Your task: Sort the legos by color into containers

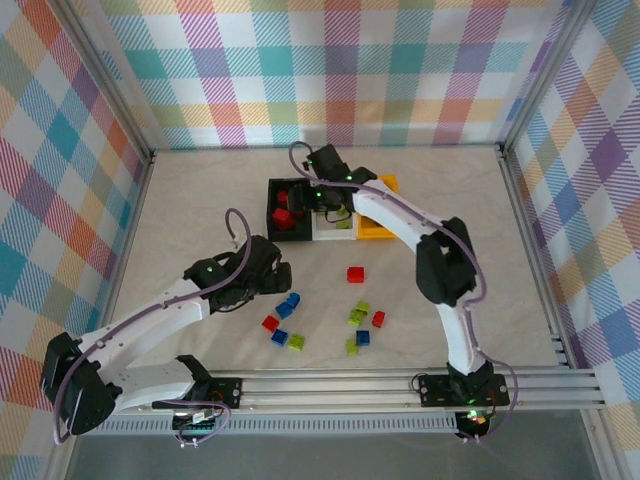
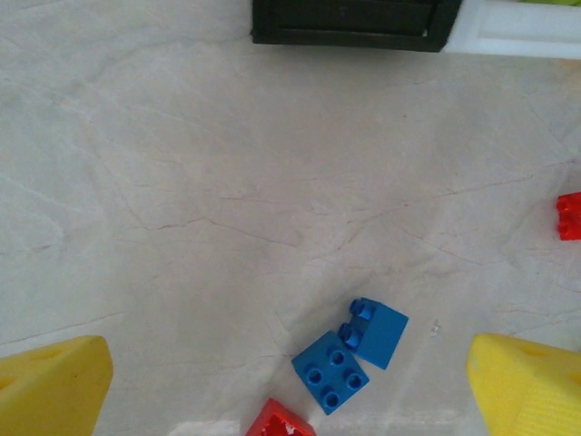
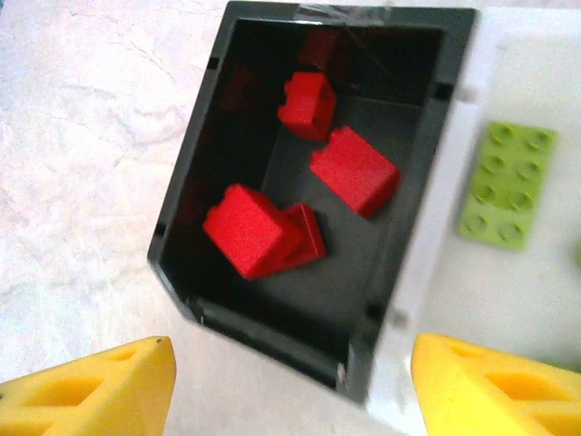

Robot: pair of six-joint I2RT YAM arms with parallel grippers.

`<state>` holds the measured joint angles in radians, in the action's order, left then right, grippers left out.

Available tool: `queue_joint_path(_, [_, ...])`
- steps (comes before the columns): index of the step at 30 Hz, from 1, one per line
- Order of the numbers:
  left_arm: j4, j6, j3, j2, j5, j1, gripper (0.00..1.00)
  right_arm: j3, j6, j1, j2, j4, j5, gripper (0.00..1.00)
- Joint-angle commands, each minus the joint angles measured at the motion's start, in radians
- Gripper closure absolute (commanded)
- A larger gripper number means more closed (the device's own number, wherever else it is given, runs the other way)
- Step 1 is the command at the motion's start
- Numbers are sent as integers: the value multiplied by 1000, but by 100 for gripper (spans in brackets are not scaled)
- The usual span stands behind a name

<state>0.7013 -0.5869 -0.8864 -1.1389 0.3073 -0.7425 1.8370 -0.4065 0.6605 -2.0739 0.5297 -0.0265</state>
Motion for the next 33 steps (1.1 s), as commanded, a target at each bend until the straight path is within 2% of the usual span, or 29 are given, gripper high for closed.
queue_joint_path(1, [-68, 41, -49, -49, -66, 8, 0, -171, -26, -16, 186, -102, 35, 30])
queue_joint_path(9, [-192, 68, -214, -346, -166, -68, 0, -705, -109, -124, 595, -161, 79, 25])
queue_joint_path(14, [-208, 85, -373, -579, -215, -140, 1, -908, -108, -184, 806, -112, 105, 22])
queue_joint_path(19, [-215, 95, -500, -767, -251, -165, 8, -1020, -121, -219, 948, -84, 106, 22])
queue_joint_path(24, [-148, 125, -625, -900, -226, -193, 9, -1063, -115, -254, 1020, -70, 99, 21])
queue_joint_path(33, [-92, 125, -682, -994, -171, -195, 28, -1083, -107, -271, 1051, -86, 82, 21])
